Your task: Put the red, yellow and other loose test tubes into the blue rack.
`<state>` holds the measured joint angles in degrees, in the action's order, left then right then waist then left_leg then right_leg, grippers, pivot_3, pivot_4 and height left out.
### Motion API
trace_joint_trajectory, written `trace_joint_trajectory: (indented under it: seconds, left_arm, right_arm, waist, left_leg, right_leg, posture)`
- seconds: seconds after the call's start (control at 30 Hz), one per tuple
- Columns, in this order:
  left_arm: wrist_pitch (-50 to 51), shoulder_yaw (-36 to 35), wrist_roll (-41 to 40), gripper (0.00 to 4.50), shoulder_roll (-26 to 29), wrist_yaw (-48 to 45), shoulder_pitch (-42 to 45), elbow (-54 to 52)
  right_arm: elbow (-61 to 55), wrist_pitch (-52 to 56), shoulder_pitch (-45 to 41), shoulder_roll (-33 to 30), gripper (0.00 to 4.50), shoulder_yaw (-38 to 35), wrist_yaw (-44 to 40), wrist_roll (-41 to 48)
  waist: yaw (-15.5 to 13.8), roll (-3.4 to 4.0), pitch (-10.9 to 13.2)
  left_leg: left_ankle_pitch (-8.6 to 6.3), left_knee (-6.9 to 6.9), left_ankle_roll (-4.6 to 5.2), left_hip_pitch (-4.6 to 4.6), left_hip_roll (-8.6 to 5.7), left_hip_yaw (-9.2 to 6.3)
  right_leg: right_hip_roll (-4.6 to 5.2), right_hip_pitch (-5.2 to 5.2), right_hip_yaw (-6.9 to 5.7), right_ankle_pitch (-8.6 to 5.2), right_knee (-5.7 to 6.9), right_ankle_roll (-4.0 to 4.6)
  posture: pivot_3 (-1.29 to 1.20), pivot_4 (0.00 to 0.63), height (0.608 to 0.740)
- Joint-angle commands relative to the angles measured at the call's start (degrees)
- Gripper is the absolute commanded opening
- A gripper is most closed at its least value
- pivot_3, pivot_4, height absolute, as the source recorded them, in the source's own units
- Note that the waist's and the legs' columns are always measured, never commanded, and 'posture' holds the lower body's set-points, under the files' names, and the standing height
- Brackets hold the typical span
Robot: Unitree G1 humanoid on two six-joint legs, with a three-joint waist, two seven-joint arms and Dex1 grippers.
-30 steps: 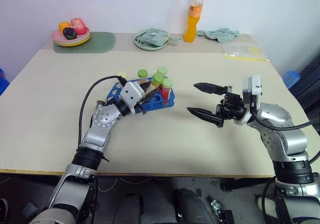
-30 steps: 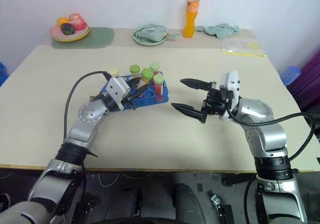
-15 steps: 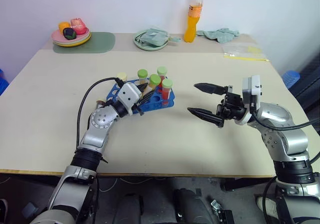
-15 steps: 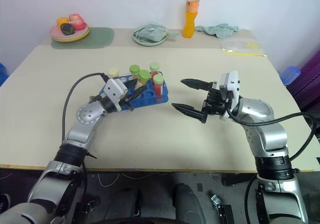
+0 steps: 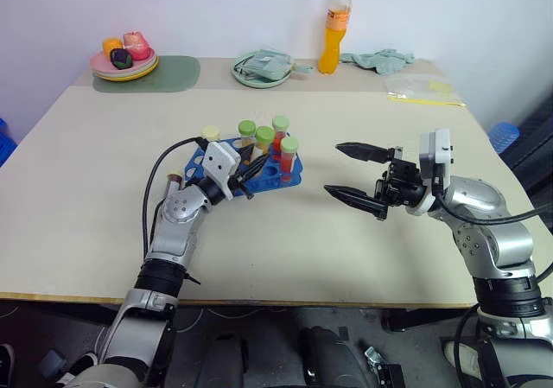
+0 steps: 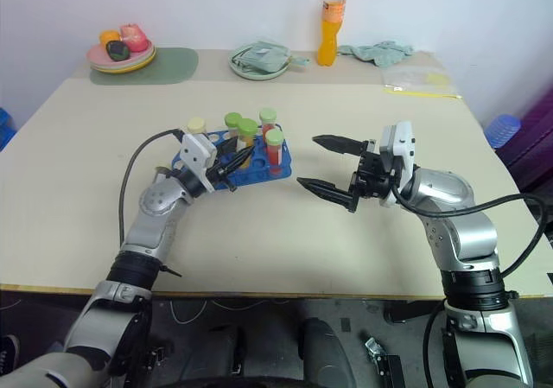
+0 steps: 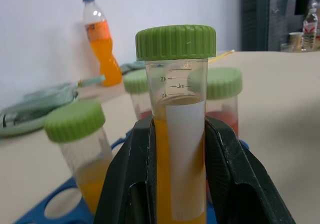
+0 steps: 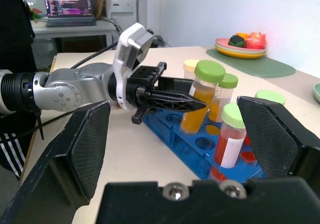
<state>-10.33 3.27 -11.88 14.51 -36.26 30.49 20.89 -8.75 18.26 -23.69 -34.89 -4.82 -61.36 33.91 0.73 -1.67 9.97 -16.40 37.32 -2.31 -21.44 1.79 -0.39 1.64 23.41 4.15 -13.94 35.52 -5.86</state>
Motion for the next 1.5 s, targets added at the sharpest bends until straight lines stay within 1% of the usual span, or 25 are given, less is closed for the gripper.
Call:
trace_joint_trajectory:
  seconds: [0.03,0.07,0.2,0.23,0.3,0.33,0.37,0.43,0.5,0.53,0.6,0.67,0.7,0.77,0.8,0.83,0.87,0.93,0.97,1.03,1.1,1.23,1.33,1.4,1.5]
  left_arm:
    - [2.53,-2.2,-3.19,1.85,-0.26,-0.85,-0.44,-2.93]
    - [3.61,-2.77,-3.83,2.15,-0.21,-0.68,-0.47,-3.41]
    - [4.84,-3.71,-3.41,4.16,1.0,-0.52,-0.77,-5.66]
    - [5.75,-4.05,-3.51,4.46,1.5,-0.34,-1.0,-7.16]
    - [9.53,-4.47,-4.08,4.46,3.01,0.2,-1.59,-12.0]
    - [13.63,-4.93,-5.13,4.46,4.13,0.87,-1.85,-15.7]
    - [18.6,-5.2,-5.84,4.46,5.67,1.55,-2.22,-19.52]
    - [30.68,-6.85,-10.04,4.46,9.38,3.1,-3.7,-29.17]
    - [40.64,-8.64,-13.16,4.46,11.98,5.85,-5.02,-36.06]
    - [44.79,-9.61,-14.47,4.46,12.46,7.73,-5.68,-38.65]
    - [56.02,-13.69,-19.78,4.46,14.49,11.05,-7.25,-44.13]
    - [62.91,-15.56,-20.85,4.46,16.54,13.86,-7.93,-47.95]
    - [64.38,-15.04,-20.19,4.46,18.68,13.68,-8.26,-49.48]
    - [69.59,-15.0,-18.64,4.46,25.69,13.16,-8.33,-50.55]
    - [71.56,-15.11,-18.64,4.46,27.9,13.0,-8.13,-50.58]
    - [77.1,-17.48,-20.64,4.46,28.4,13.89,-6.36,-48.96]
    - [80.4,-18.93,-21.88,4.46,29.01,14.22,-4.85,-47.32]
    - [89.35,-22.02,-22.82,4.46,29.8,15.25,-1.4,-43.42]
    - [90.32,-21.27,-22.52,4.46,32.14,14.12,-0.03,-41.6]
    - [96.02,-19.31,-22.68,4.46,36.37,12.48,3.41,-37.14]
    - [101.03,-18.92,-23.85,4.46,37.77,11.28,7.52,-32.19]
    - [102.74,-12.87,-24.14,4.46,41.09,8.19,14.77,-21.41]
    - [102.82,-8.08,-24.47,4.46,41.98,5.72,18.01,-15.28]
    - [102.65,-2.81,-23.8,4.46,42.25,3.38,19.41,-11.22]
    - [96.67,7.24,-20.2,4.46,43.76,-1.83,19.96,-8.4]
  right_arm:
    - [-0.94,-0.92,-1.13,-0.78,4.5,-1.62,-0.07,0.27]
    - [-0.84,-0.96,-1.17,-0.78,4.5,-1.58,-0.12,0.23]
    - [-0.09,-1.25,-1.58,-0.56,4.5,-1.28,-0.35,-0.06]
    - [0.04,-1.22,-1.67,-0.48,4.5,-1.21,-0.43,-0.02]
    - [0.24,-1.24,-1.71,-0.43,4.5,-1.07,-0.7,-0.04]
    - [0.41,-1.33,-1.74,-0.43,4.5,-1.0,-0.88,-0.11]
    - [0.63,-1.47,-1.79,-0.41,4.5,-0.95,-1.05,-0.21]
    - [1.42,-1.92,-2.09,-0.27,4.5,-0.86,-1.47,-0.49]
    - [2.19,-2.37,-2.39,-0.07,4.5,-0.78,-1.82,-0.75]
    - [2.54,-2.58,-2.51,0.02,4.5,-0.73,-1.97,-0.84]
    - [3.7,-3.43,-2.93,0.53,4.5,-0.37,-2.4,-1.3]
    - [4.54,-3.91,-3.29,0.84,4.5,-0.12,-2.92,-1.47]
    - [4.92,-4.17,-3.54,0.96,4.5,0.03,-3.14,-1.6]
    - [5.98,-4.71,-4.67,1.38,4.5,0.51,-3.79,-1.93]
    - [6.38,-4.94,-5.03,1.51,4.5,0.65,-4.07,-2.07]
    - [6.82,-5.1,-5.46,1.63,4.5,0.74,-4.29,-2.12]
    - [7.12,-5.24,-5.72,1.69,4.5,0.8,-4.48,-2.15]
    - [7.78,-5.53,-6.17,1.82,4.5,0.98,-4.75,-2.3]
    - [7.95,-5.56,-6.27,1.89,4.5,1.06,-4.85,-2.3]
    - [8.17,-5.83,-6.28,2.08,4.5,1.27,-5.0,-2.53]
    - [8.03,-5.92,-6.17,2.28,4.5,1.41,-4.98,-2.63]
    - [7.94,-5.93,-6.32,2.74,4.5,1.63,-4.87,-2.82]
    - [8.18,-6.25,-6.64,3.09,4.5,1.81,-4.79,-3.11]
    - [8.08,-6.21,-6.72,3.19,4.5,1.81,-4.69,-3.17]
    - [7.8,-6.08,-6.62,3.24,4.5,1.6,-4.28,-3.16]
  waist:
    - [0.0,0.0,0.0]
    - [0.01,0.0,0.0]
    - [0.07,0.0,0.0]
    - [0.09,0.0,0.0]
    - [0.13,0.0,0.0]
    - [0.18,0.0,0.0]
    - [0.21,0.0,0.0]
    - [0.35,-0.01,0.01]
    - [0.34,0.0,0.01]
    - [0.33,0.0,0.0]
    - [0.35,-0.01,0.01]
    - [0.38,-0.02,0.01]
    - [0.39,-0.06,0.04]
    - [0.47,-0.08,0.05]
    - [0.58,-0.07,0.06]
    - [0.54,-0.03,0.06]
    - [0.48,-0.03,0.06]
    - [0.35,-0.05,0.07]
    - [0.37,-0.06,0.07]
    - [0.45,-0.11,0.1]
    - [0.45,-0.1,0.1]
    - [0.37,-0.1,0.1]
    - [0.43,-0.1,0.1]
    - [0.52,-0.1,0.1]
    - [0.57,-0.09,0.1]
  left_leg:
    - [0.0,0.0,0.0,0.0,0.0,0.0]
    - [0.0,0.0,0.0,0.0,0.0,-0.01]
    - [0.0,0.0,0.0,0.01,0.0,-0.02]
    - [0.0,0.0,0.0,0.01,0.0,-0.02]
    - [0.0,-0.01,0.0,0.02,0.01,-0.02]
    - [0.0,-0.01,0.0,0.02,0.02,-0.02]
    - [0.0,-0.01,0.0,0.01,0.02,-0.02]
    - [0.0,-0.01,0.0,0.01,0.03,-0.03]
    - [0.0,-0.01,0.0,0.02,0.04,-0.04]
    - [0.0,-0.01,0.0,0.03,0.04,-0.05]
    - [0.0,0.0,0.0,0.05,0.04,-0.04]
    - [0.0,0.01,0.0,0.06,0.04,-0.05]
    - [0.0,0.01,0.0,0.06,0.04,-0.08]
    - [0.0,0.01,0.0,0.07,0.04,-0.1]
    - [0.0,0.01,0.0,0.07,0.04,-0.09]
    - [0.0,-0.01,0.0,0.08,0.04,-0.08]
    - [0.0,-0.01,0.0,0.11,0.03,-0.08]
    - [0.0,0.02,0.0,0.09,0.03,-0.11]
    - [0.0,0.02,0.0,0.08,0.03,-0.11]
    - [0.0,0.01,0.0,0.06,0.03,-0.12]
    - [0.0,-0.01,0.0,0.06,0.02,-0.11]
    - [0.0,0.0,-0.01,0.06,0.01,-0.1]
    - [0.0,-0.02,-0.01,0.06,0.01,-0.1]
    - [0.01,-0.02,-0.02,0.05,0.01,-0.1]
    - [0.01,-0.02,-0.02,0.05,0.01,-0.08]
  right_leg:
    - [0.0,0.0,0.0,0.0,0.0,0.0]
    - [0.0,0.01,0.0,0.0,0.0,0.0]
    - [0.0,0.0,0.0,0.0,0.02,0.0]
    - [0.0,0.01,0.0,0.0,0.02,0.0]
    - [-0.01,0.01,0.0,0.0,0.03,0.0]
    - [-0.02,0.01,0.0,0.0,0.03,0.0]
    - [-0.01,0.01,0.0,0.0,0.04,0.0]
    - [-0.01,0.02,0.0,0.0,0.07,0.0]
    - [-0.01,0.03,0.0,0.0,0.13,0.0]
    - [0.0,0.03,0.0,0.0,0.15,0.0]
    - [0.01,0.02,0.0,0.0,0.16,0.0]
    - [0.01,0.03,0.0,-0.01,0.2,0.0]
    - [0.0,0.03,-0.01,-0.01,0.23,0.0]
    - [-0.04,0.05,-0.02,-0.02,0.28,0.02]
    - [-0.06,0.08,-0.02,-0.03,0.33,0.02]
    - [-0.07,0.1,-0.01,-0.03,0.35,0.03]
    - [-0.06,0.1,-0.01,-0.04,0.36,0.04]
    - [-0.07,0.09,-0.05,-0.05,0.4,0.05]
    - [-0.07,0.1,-0.06,-0.04,0.4,0.04]
    - [-0.07,0.12,-0.06,-0.05,0.4,0.04]
    - [-0.07,0.15,-0.06,-0.05,0.4,0.04]
    - [-0.05,0.15,-0.06,-0.05,0.41,0.04]
    - [-0.06,0.16,-0.06,-0.06,0.44,0.05]
    - [-0.06,0.19,-0.06,-0.07,0.46,0.06]
    - [-0.07,0.22,-0.04,-0.08,0.49,0.08]
  posture:
    - [0.0,0.15,0.74]
    - [0.0,0.15,0.74]
    - [0.0,0.15,0.74]
    - [0.0,0.15,0.74]
    - [0.0,0.15,0.74]
    - [0.0,0.15,0.74]
    - [0.0,0.15,0.74]
    - [0.0,0.15,0.74]
    - [0.0,0.15,0.74]
    - [0.0,0.15,0.74]
    - [0.0,0.15,0.74]
    - [0.0,0.15,0.74]
    - [0.0,0.15,0.74]
    - [0.0,0.15,0.74]
    - [0.0,0.15,0.74]
    - [0.0,0.15,0.74]
    - [0.0,0.15,0.74]
    - [0.0,0.15,0.74]
    - [0.0,0.15,0.74]
    - [0.0,0.15,0.74]
    - [0.0,0.15,0.74]
    - [0.0,0.15,0.74]
    - [0.0,0.15,0.74]
    - [0.0,0.15,0.74]
    - [0.0,0.15,0.74]
